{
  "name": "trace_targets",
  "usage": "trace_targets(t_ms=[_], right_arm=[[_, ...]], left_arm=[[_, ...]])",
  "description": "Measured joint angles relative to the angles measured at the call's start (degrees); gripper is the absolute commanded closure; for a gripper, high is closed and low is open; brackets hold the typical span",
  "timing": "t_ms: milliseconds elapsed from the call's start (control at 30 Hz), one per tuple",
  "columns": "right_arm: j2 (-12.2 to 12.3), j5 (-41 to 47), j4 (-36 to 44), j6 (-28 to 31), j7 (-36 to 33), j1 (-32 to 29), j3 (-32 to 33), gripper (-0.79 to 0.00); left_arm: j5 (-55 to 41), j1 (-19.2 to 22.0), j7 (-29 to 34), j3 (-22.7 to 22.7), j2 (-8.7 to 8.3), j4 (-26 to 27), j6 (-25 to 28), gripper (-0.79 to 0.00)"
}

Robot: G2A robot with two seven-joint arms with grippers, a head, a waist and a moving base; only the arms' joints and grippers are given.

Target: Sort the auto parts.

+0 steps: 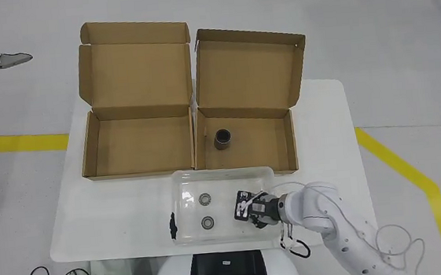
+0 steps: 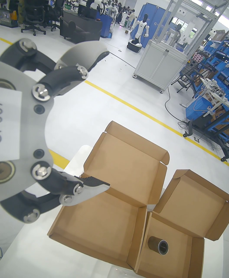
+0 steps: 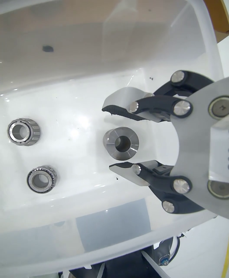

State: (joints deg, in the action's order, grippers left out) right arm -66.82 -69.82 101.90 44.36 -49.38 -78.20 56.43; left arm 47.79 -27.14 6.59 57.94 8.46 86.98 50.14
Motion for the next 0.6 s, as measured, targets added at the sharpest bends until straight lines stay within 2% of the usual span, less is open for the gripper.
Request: trace_targets(t_ms=[100,233,300,367,600], right_arm=[[-0.1,0.5,-0.5,-1.0,-1.4,0.8,-1.0,-0.372],[-0.1,1.1,-1.0,-2.1,-2.8,1.8,-2.0,-0.283],[-0.1,1.3,-1.1,-2.6,-3.1,2.2,-2.4,-0.172],[-0.1,1.4,-1.1,-2.8,-3.4,2.4,-2.7,0.0],[0.2,2.2,-0.4,-3.3,-3.4,2.9,-3.4,0.0]], left_arm=[[0.0,0.0,0.0,0.0,0.0,0.0,0.0,-0.785],[0.0,0.0,0.0,0.0,0.0,0.0,0.0,-0.785],[0.0,0.0,0.0,0.0,0.0,0.0,0.0,-0.785],[0.0,0.0,0.0,0.0,0.0,0.0,0.0,-0.785],[0.0,0.0,0.0,0.0,0.0,0.0,0.0,-0.785]])
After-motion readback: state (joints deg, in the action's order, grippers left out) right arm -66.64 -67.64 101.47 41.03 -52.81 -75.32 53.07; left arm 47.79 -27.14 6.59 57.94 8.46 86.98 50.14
